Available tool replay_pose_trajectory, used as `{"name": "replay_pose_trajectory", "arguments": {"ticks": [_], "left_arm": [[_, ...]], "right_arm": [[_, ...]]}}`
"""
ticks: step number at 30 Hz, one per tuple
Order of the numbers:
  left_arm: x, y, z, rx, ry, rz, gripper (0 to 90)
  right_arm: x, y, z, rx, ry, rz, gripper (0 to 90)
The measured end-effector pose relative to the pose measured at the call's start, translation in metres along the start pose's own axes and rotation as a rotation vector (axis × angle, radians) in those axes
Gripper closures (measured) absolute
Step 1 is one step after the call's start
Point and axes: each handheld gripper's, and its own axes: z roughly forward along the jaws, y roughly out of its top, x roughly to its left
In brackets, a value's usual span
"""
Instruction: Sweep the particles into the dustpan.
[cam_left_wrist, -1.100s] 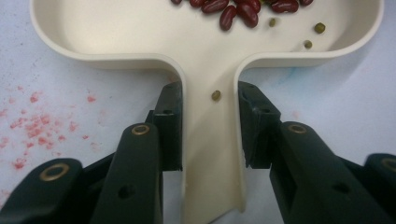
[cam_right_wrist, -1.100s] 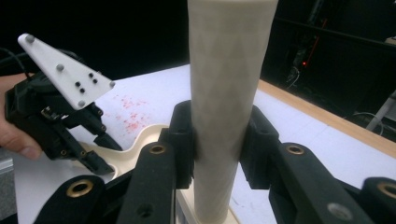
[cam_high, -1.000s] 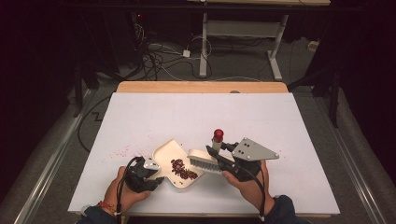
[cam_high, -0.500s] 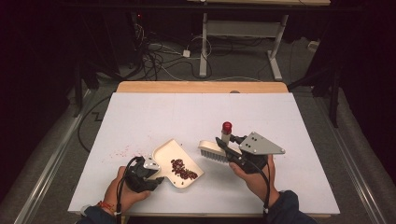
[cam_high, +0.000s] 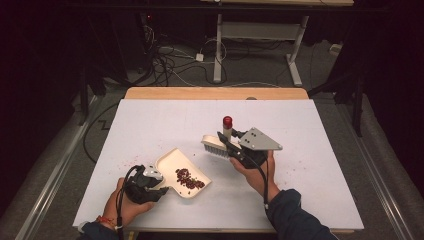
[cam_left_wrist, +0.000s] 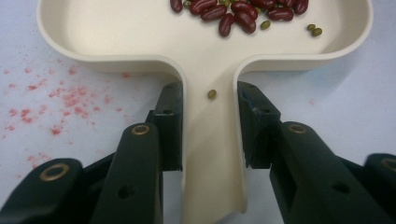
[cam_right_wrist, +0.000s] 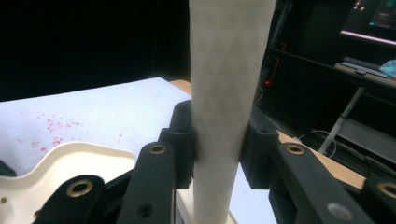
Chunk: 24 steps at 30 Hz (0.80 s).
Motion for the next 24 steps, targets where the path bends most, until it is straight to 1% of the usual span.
{"name": "replay_pose_trajectory", "arguments": {"ticks": [5, 9, 11, 14, 15, 18, 20, 21, 24], "left_arm": [[0.001, -0.001, 0.001, 0.008, 0.000, -0.003, 63.7], [0.001, -0.002, 0.001, 0.006, -0.001, -0.006, 63.7], [0.002, -0.002, 0.001, 0.007, 0.003, -0.004, 63.7], [0.002, -0.002, 0.001, 0.007, 0.002, -0.004, 63.7], [0.002, -0.002, 0.001, 0.007, 0.002, -0.005, 63.7], [0.002, -0.002, 0.001, 0.008, 0.003, -0.005, 63.7], [0.002, -0.002, 0.001, 0.008, 0.005, -0.007, 63.7], [0.002, -0.002, 0.001, 0.008, 0.006, -0.007, 63.7], [0.003, -0.002, 0.001, 0.011, 0.009, -0.008, 63.7]], "right_arm": [[0.004, 0.005, 0.021, 0.016, -0.018, -0.028, 69.9], [0.008, 0.003, 0.034, 0.039, 0.006, -0.031, 69.9], [0.012, 0.002, 0.038, 0.051, 0.028, -0.031, 69.8], [0.018, 0.001, 0.040, 0.054, 0.063, -0.045, 69.9], [0.019, 0.001, 0.040, 0.057, 0.073, -0.052, 69.9], [0.023, 0.000, 0.038, 0.056, 0.116, -0.053, 69.8], [0.026, -0.001, 0.035, 0.054, 0.136, -0.065, 69.7], [0.027, -0.001, 0.033, 0.055, 0.151, -0.071, 69.7], [0.030, -0.002, 0.024, 0.051, 0.220, -0.073, 69.7]]}}
